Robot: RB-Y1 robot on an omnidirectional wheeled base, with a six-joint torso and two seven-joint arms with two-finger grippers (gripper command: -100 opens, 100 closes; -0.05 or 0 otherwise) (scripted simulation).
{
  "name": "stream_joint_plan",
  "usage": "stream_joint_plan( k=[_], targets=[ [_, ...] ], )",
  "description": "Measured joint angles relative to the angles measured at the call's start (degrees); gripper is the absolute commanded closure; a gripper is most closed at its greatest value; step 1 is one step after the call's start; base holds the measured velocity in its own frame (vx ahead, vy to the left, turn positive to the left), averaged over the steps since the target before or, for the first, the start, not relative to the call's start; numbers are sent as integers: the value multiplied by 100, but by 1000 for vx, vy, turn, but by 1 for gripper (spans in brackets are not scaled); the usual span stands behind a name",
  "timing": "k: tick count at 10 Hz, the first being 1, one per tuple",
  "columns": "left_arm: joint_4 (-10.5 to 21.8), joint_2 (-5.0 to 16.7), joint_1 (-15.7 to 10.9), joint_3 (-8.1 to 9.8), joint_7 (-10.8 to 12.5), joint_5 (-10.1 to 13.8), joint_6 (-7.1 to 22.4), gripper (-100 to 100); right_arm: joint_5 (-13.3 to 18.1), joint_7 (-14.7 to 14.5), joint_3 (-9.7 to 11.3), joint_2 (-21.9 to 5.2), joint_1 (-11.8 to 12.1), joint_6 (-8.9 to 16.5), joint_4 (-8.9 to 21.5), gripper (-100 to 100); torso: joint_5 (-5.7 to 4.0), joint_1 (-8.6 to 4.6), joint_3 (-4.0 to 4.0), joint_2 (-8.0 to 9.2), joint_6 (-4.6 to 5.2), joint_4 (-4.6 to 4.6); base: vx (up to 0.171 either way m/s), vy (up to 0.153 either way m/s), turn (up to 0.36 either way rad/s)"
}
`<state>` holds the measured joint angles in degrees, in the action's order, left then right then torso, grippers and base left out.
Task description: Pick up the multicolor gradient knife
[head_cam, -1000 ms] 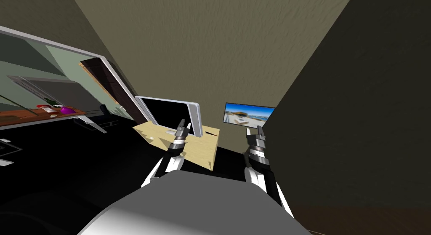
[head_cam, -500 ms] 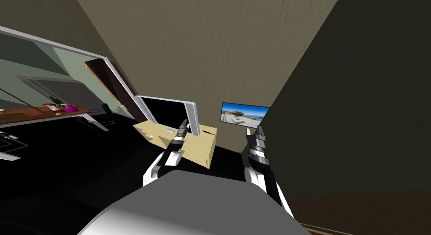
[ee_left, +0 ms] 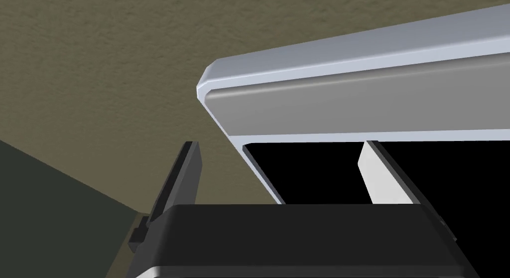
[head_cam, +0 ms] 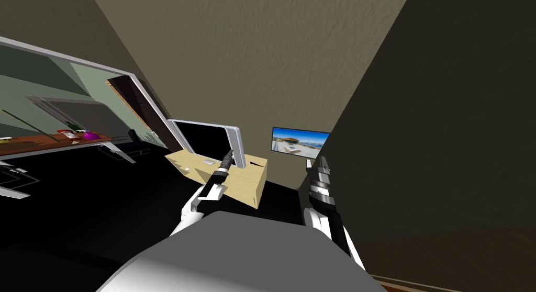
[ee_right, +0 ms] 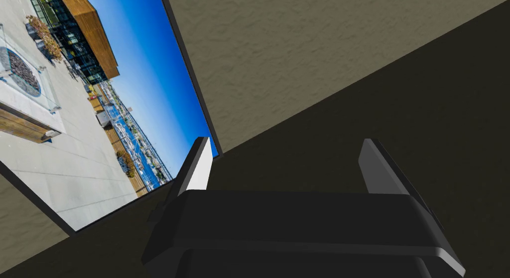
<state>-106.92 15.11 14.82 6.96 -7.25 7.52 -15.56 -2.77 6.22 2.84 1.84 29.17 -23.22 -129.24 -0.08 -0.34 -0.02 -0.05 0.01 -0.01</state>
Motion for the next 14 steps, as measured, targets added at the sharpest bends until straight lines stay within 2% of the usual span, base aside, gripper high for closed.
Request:
stream_joint_plan(
  k=[3,5,7,10,11,14],
  targets=[
    [444,153,-309,154,-300,166,506,-100,0,0,0,0,0,0,0,0,-1,-1,-1,-2,0,0,5,-89,-2],
    [632,168,-380,198,-470,237,748,-100,0,0,0,0,0,0,0,0,0,4,-2,-3,-1,-1,19,-75,-7],
    [894,263,-518,258,-602,344,967,-100,0,0,0,0,0,0,0,0,1,5,-4,-6,-1,-1,24,-77,-11],
    [1391,427,-708,303,-703,486,1142,-100,0,0,-1,-1,0,0,0,0,3,17,-5,-8,-1,-2,24,-49,-10],
    [1530,415,-790,315,-775,503,1243,-100,0,0,-1,-1,0,0,0,0,2,15,-5,-8,-1,-2,38,-73,-29],
    [1880,546,-1021,381,-988,693,1726,-100,0,0,0,0,0,0,0,0,1,9,-8,-13,0,-3,39,-69,-17]
  ],
)
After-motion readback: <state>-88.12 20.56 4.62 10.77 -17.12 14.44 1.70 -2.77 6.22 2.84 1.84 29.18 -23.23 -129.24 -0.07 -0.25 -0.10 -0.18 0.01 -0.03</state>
